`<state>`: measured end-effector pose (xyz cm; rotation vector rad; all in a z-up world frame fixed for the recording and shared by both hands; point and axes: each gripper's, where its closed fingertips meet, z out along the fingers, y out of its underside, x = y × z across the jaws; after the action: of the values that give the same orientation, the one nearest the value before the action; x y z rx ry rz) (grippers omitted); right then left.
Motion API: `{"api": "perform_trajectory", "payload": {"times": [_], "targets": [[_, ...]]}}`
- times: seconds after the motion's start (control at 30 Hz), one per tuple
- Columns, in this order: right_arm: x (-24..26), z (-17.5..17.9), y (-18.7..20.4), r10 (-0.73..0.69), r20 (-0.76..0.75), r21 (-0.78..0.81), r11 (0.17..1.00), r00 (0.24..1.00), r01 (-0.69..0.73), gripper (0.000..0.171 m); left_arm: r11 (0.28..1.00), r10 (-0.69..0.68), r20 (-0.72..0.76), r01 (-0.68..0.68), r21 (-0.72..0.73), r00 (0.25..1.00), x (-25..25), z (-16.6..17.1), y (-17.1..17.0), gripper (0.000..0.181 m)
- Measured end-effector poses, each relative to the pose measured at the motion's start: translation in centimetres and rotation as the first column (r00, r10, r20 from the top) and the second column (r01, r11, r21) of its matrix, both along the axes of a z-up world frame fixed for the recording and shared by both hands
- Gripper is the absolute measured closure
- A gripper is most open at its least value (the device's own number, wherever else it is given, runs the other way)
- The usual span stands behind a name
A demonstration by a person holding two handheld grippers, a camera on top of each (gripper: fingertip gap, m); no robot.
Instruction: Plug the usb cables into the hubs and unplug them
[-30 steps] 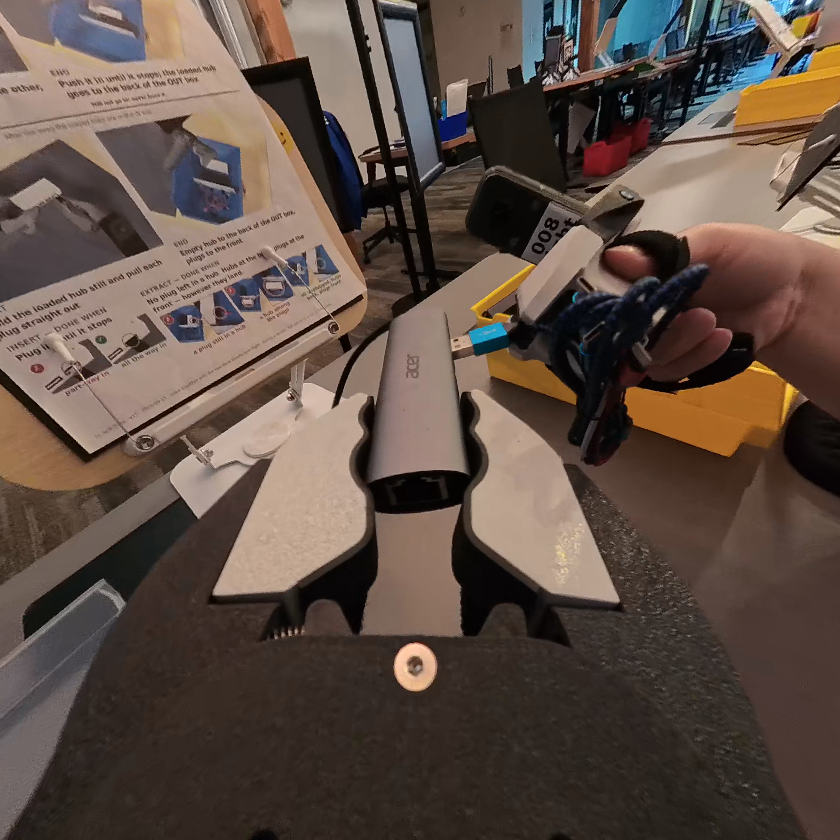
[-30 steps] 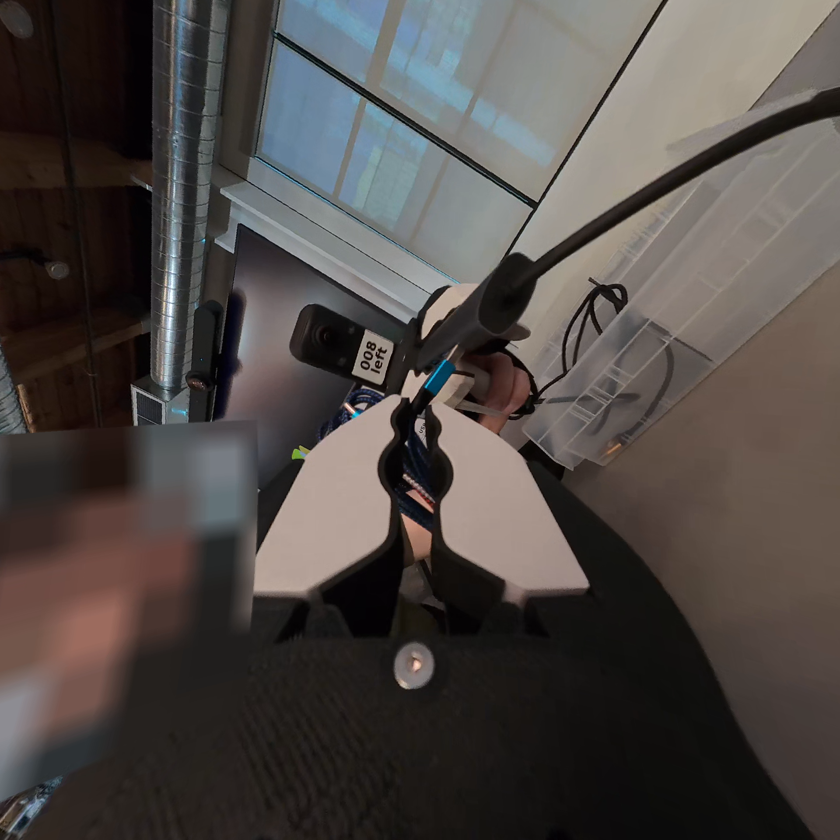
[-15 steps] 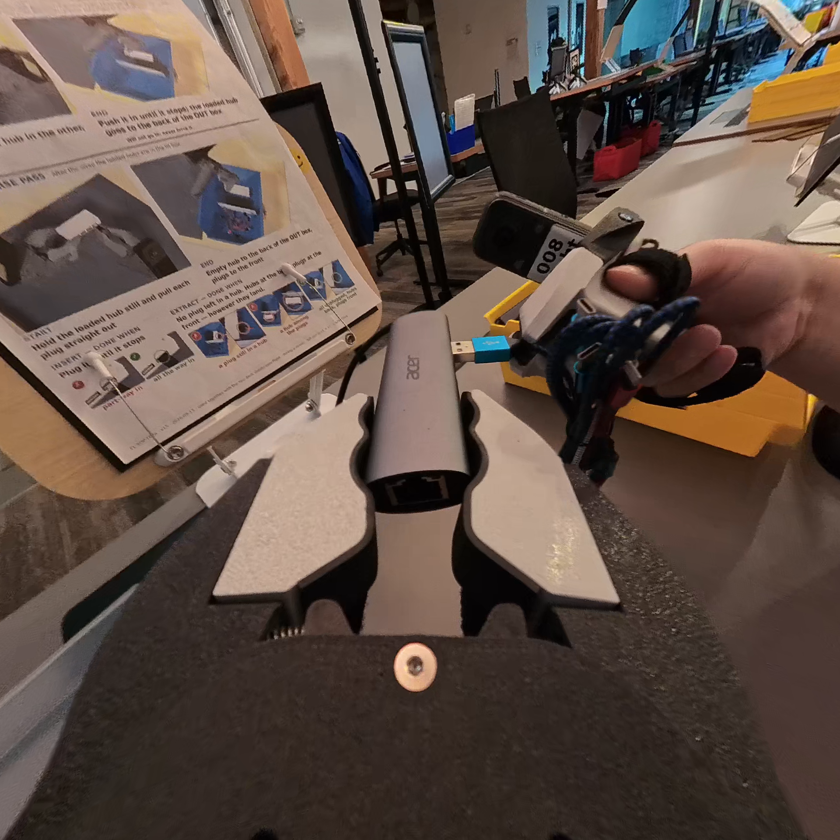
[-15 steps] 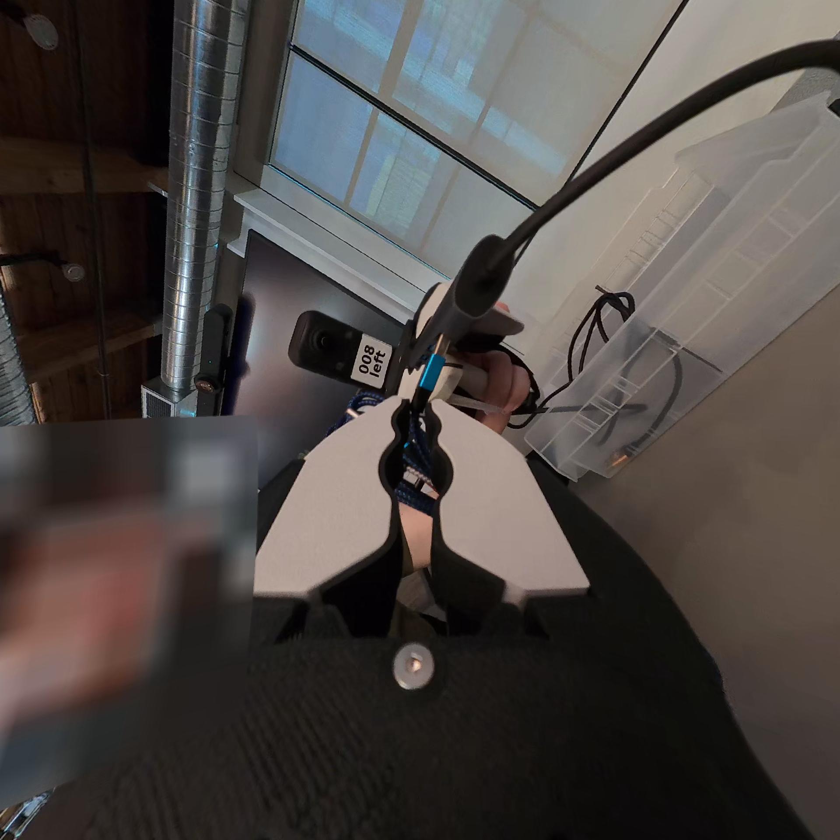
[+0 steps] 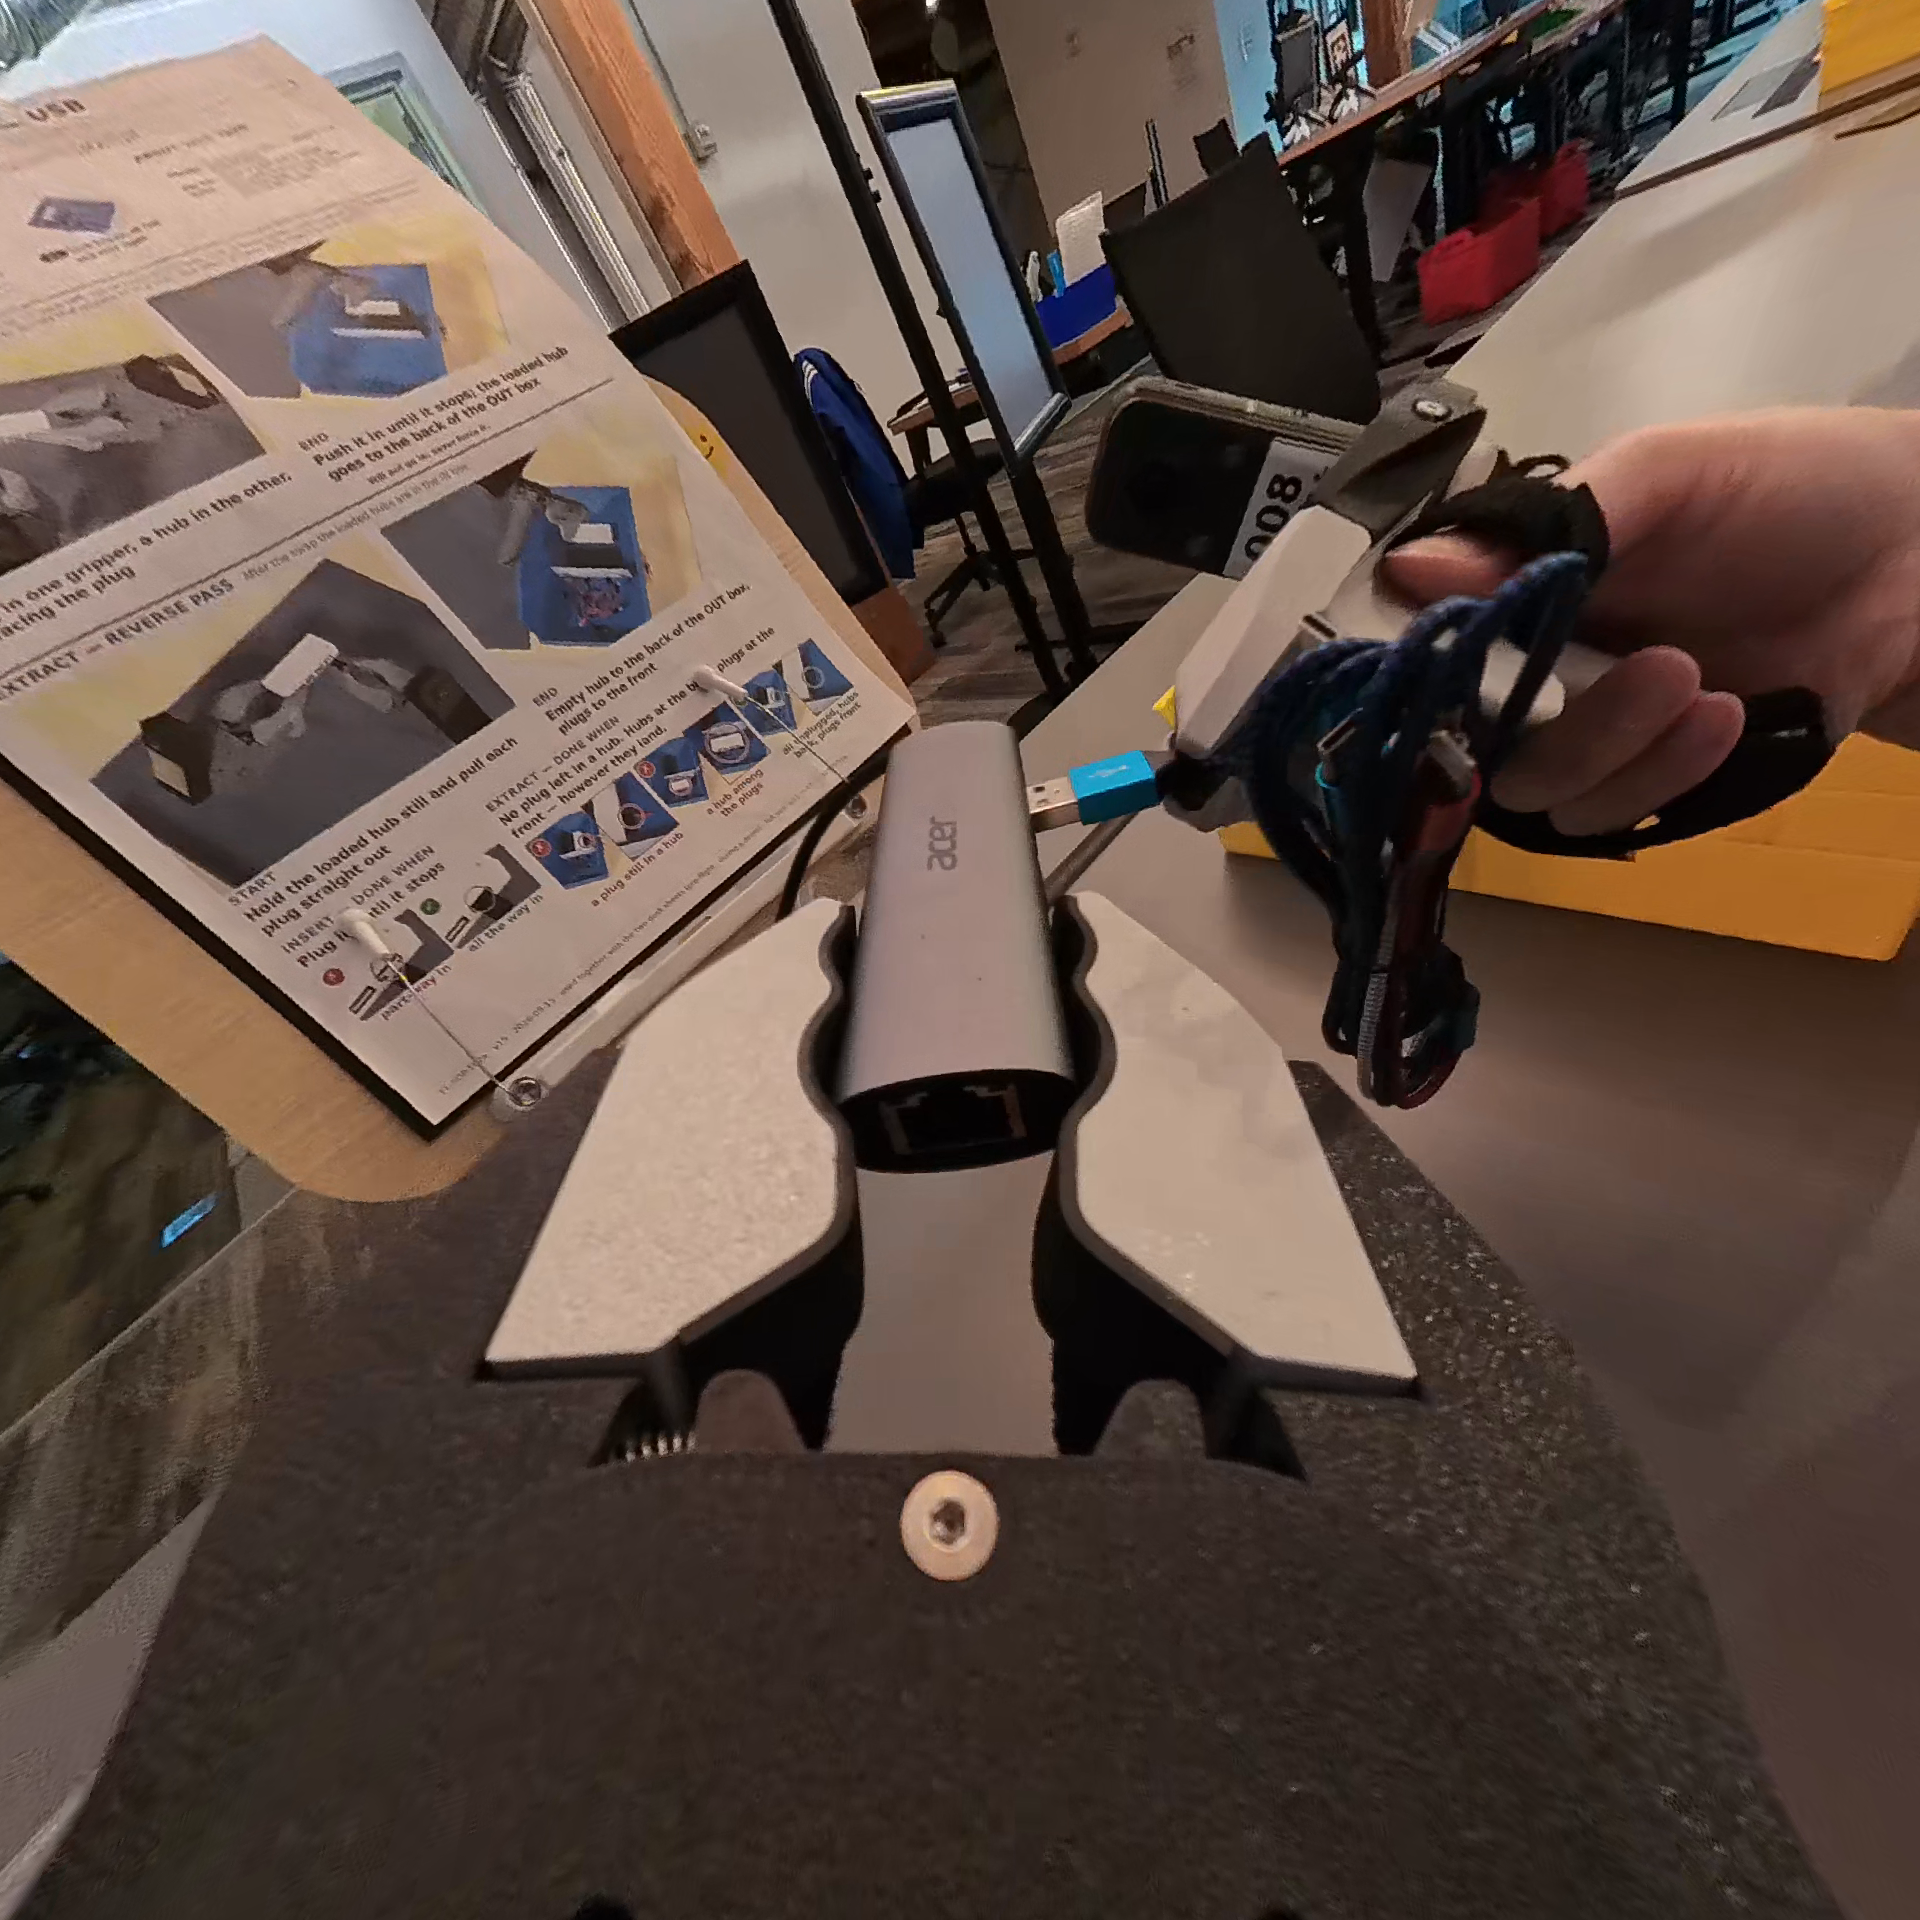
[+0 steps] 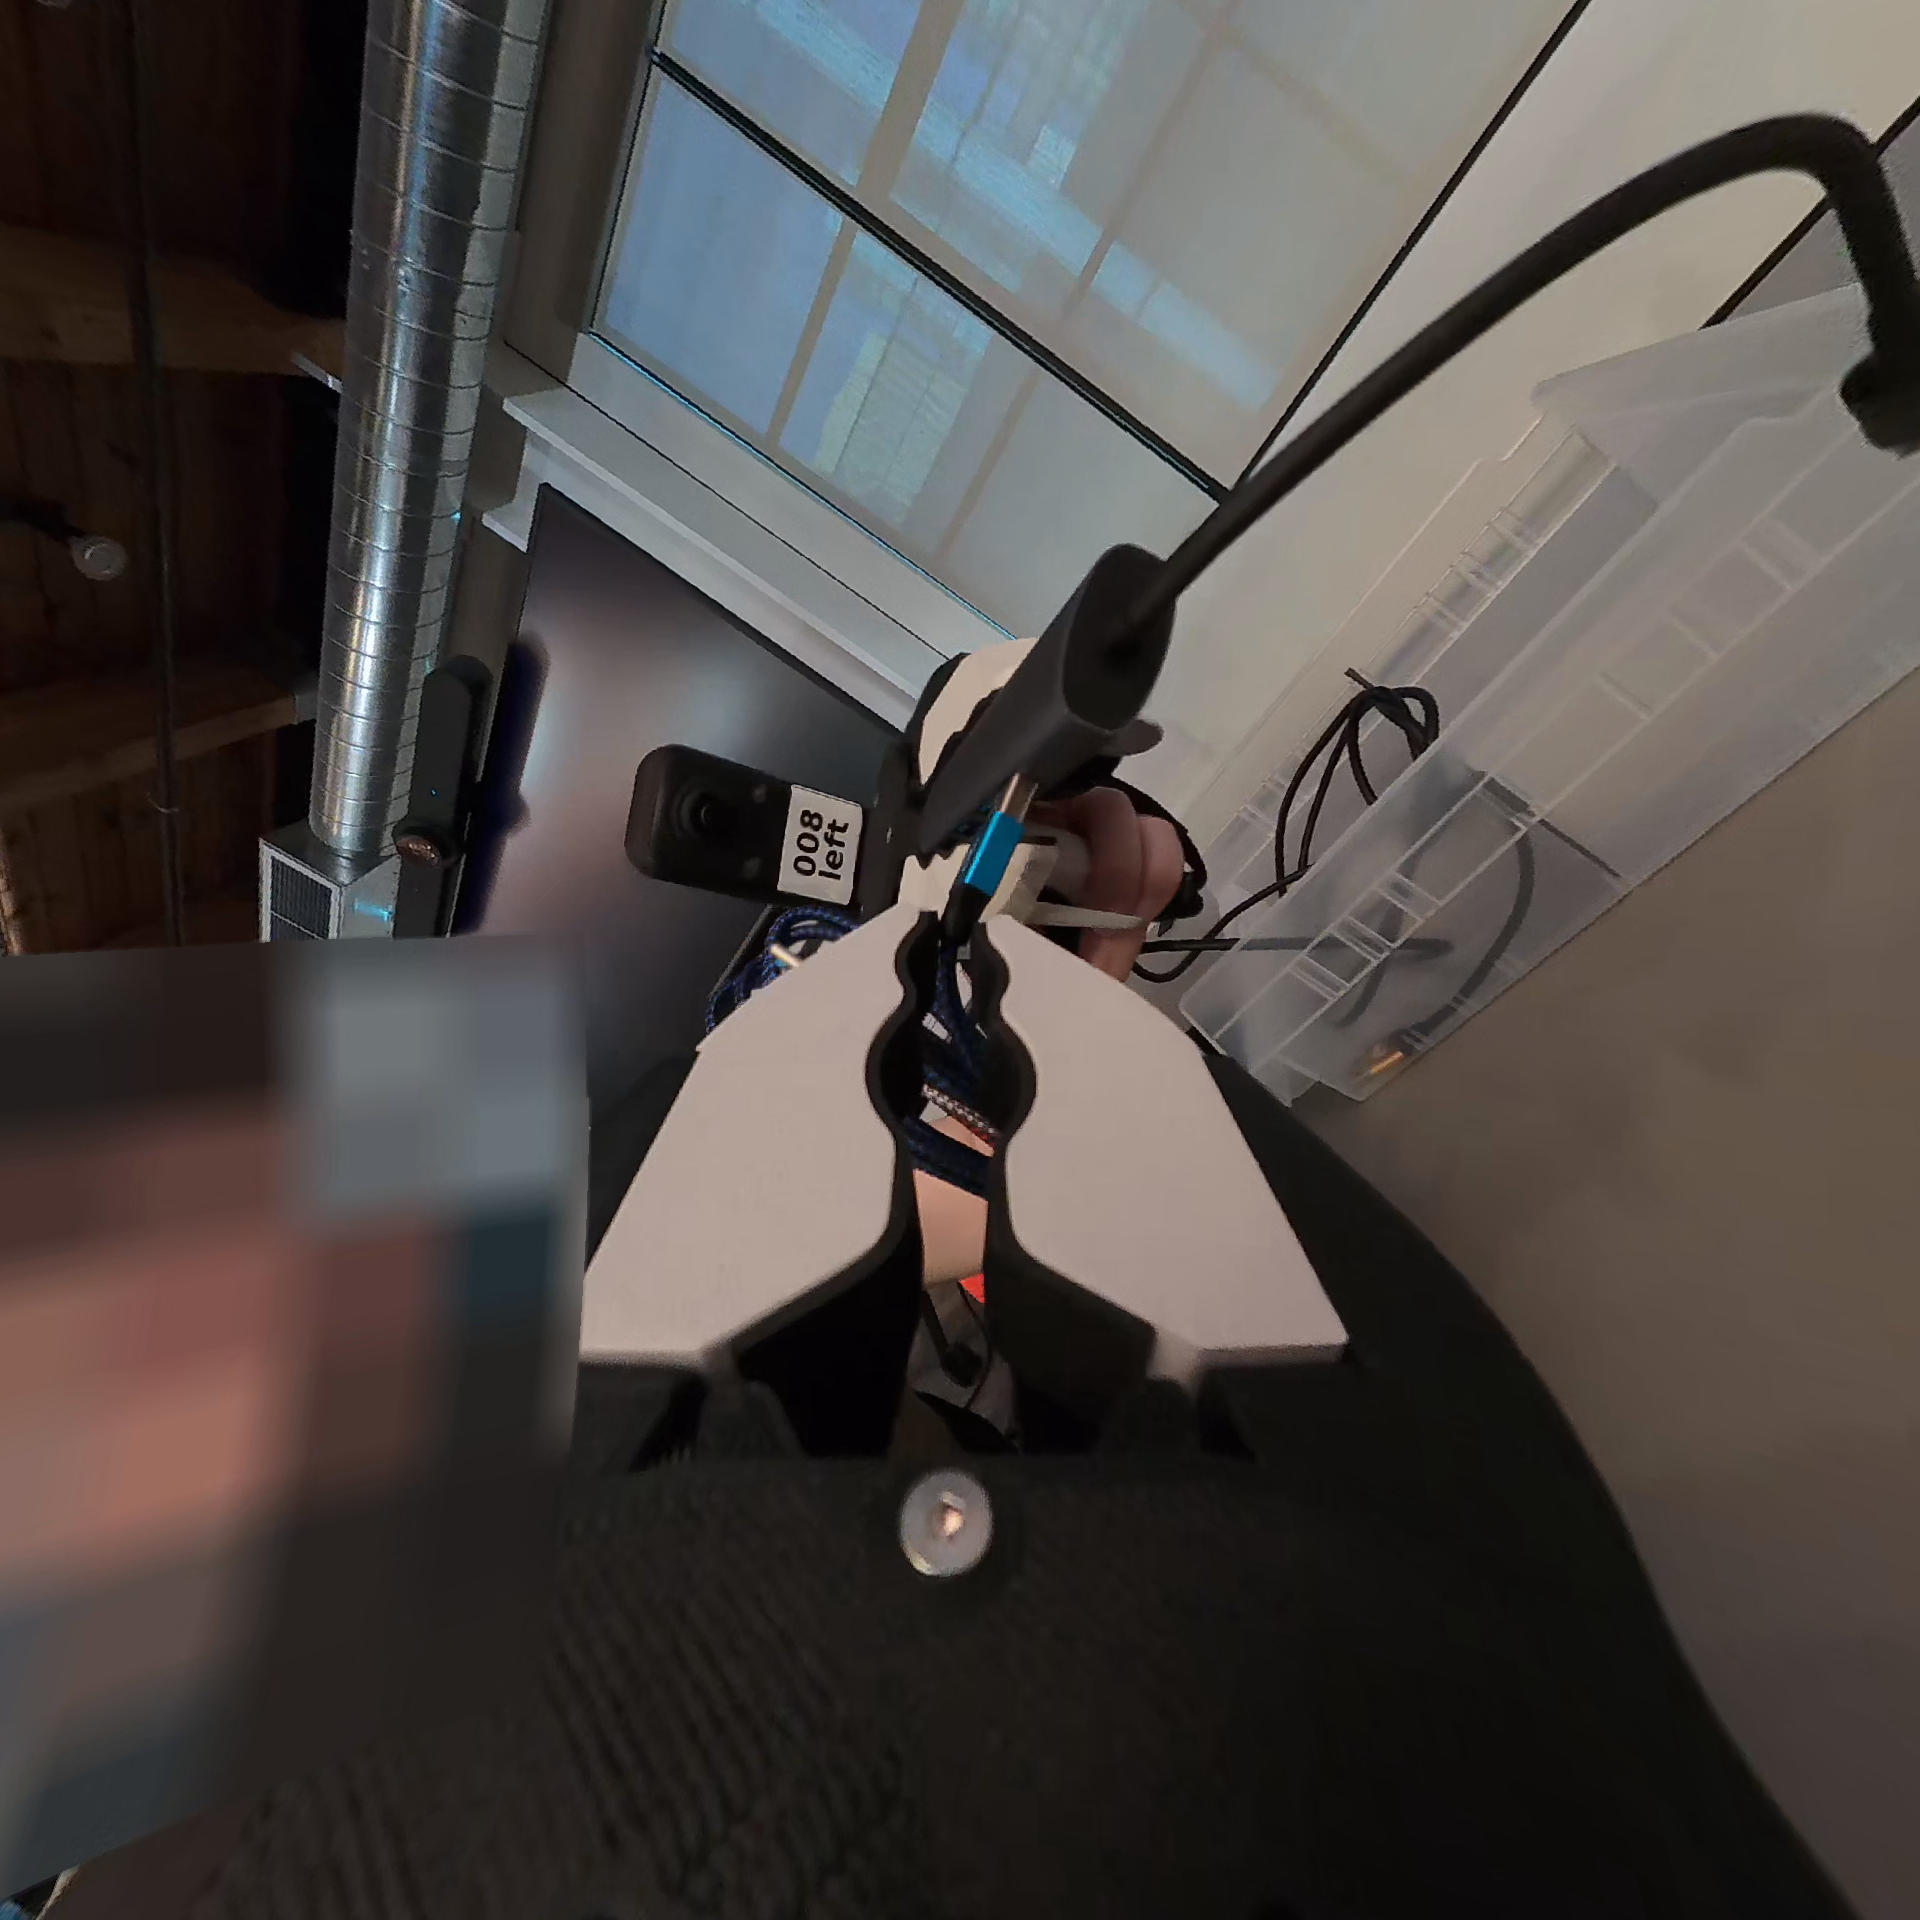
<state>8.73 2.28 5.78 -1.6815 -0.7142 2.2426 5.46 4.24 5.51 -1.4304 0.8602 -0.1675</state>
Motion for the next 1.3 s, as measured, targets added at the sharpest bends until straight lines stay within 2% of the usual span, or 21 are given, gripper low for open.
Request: {"api": "perform_trajectory", "payload": {"times": [0.17,0.67,0.83,1.0,1.3], "targets": [[-0.5,-0.1,-0.5,0.002,0.014,0.023,1.0,1.0,-0.002,0.166,1.0,-0.006,0.049,0.007,-0.007,0.999,0.0,0.4,-0.1,0.145],[-0.2,0.0,-0.2,-0.005,0.011,0.021,1.0,1.0,0.004,0.166,0.999,-0.041,0.033,0.042,-0.029,0.999,-0.2,0.3,-0.3,0.145],[-0.1,-0.2,0.3,-0.002,-0.011,-0.041,0.999,1.0,0.001,0.166,0.987,-0.024,0.148,0.047,-0.157,0.989,-0.1,-0.4,0.2,0.145],[-0.1,-0.3,0.6,-0.018,-0.001,-0.038,0.999,1.0,0.018,0.165,0.968,-0.02,0.245,0.081,-0.238,0.969,0.0,-0.9,0.5,0.145],[-0.3,-0.5,0.4,-0.032,0.034,0.014,0.999,0.999,0.031,0.161,0.96,-0.035,0.331,0.123,-0.25,0.943,-0.2,-0.4,0.5,0.145]]}}
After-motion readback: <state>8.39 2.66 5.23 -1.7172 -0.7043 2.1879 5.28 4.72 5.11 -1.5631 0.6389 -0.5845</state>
